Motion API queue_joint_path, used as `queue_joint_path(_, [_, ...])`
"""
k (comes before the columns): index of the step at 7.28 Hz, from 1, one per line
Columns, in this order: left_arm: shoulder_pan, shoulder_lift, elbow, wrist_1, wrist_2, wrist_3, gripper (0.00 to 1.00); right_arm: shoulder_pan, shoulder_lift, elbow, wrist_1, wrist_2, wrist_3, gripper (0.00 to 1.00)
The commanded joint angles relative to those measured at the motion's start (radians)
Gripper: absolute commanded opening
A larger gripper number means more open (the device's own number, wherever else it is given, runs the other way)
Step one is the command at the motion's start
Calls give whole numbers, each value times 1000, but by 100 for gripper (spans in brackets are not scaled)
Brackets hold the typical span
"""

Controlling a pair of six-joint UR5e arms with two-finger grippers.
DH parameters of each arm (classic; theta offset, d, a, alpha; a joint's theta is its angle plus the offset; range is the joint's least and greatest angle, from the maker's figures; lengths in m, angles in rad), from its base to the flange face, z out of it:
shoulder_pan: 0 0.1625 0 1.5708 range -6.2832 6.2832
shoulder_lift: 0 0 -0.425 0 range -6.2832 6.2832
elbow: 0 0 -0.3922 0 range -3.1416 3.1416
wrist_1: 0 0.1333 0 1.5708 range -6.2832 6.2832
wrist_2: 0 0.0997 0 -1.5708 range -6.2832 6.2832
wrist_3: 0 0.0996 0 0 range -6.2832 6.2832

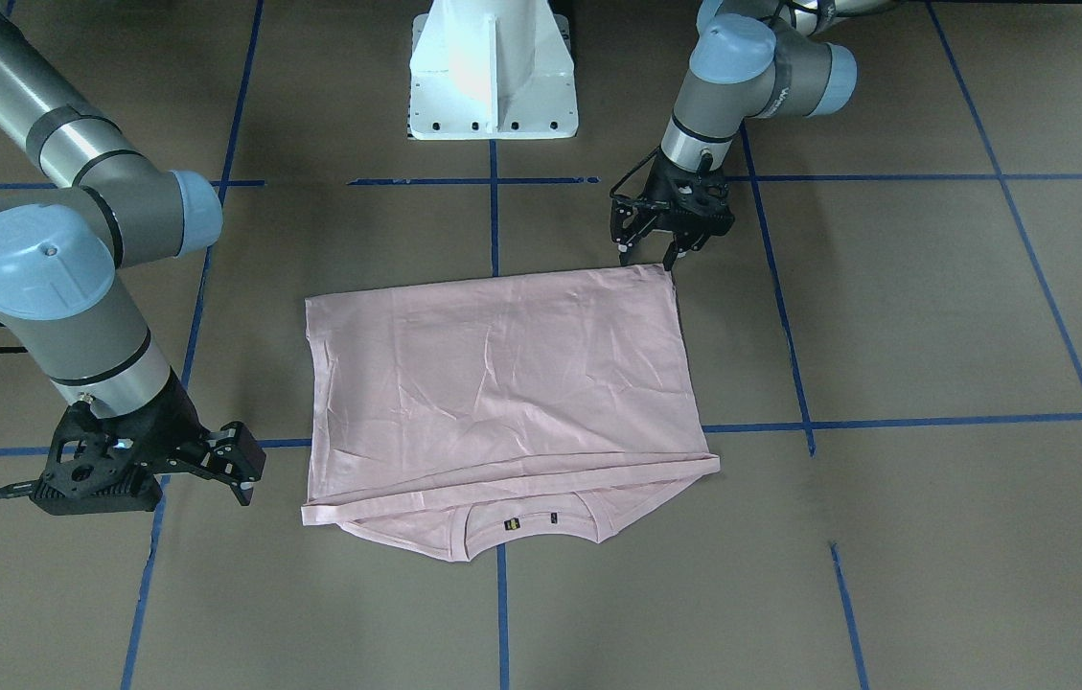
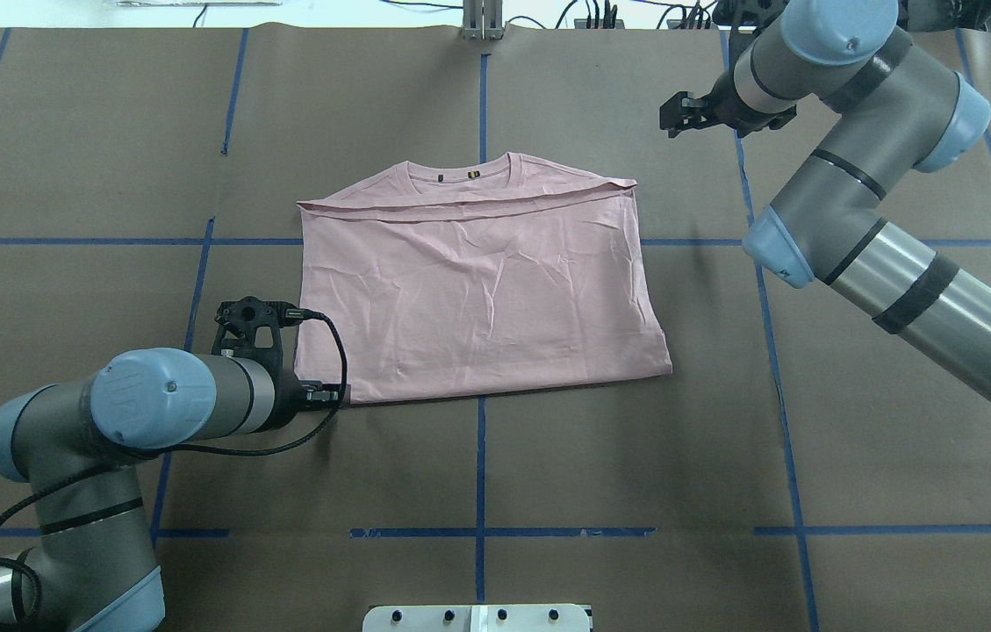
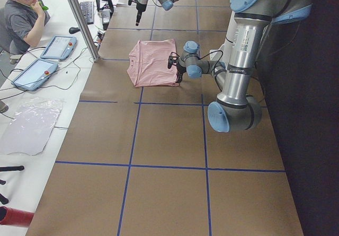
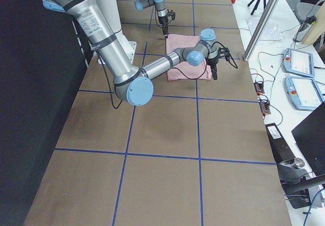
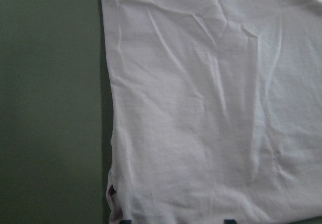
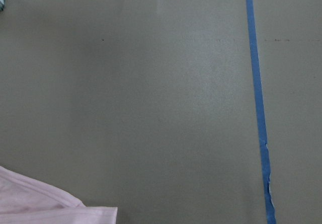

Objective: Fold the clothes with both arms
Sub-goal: 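Release the hem and move the left gripper to the folded shirt's edge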

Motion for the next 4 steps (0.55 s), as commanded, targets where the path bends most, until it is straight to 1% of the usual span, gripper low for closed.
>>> queue_joint_path(1, [1, 24, -1, 4, -2, 6, 67, 0, -3, 3, 1, 2, 0, 100])
queue_joint_path(2, [3, 23, 8, 4, -2, 6, 67, 0, -3, 3, 1, 2, 0, 100])
queue_joint_path(3, [6, 20, 11, 4, -2, 6, 63, 0, -5, 3, 1, 2, -1, 100])
queue_joint_path(4, [6, 15, 11, 4, 0, 4, 43, 0, -9, 2, 4, 2, -1, 100])
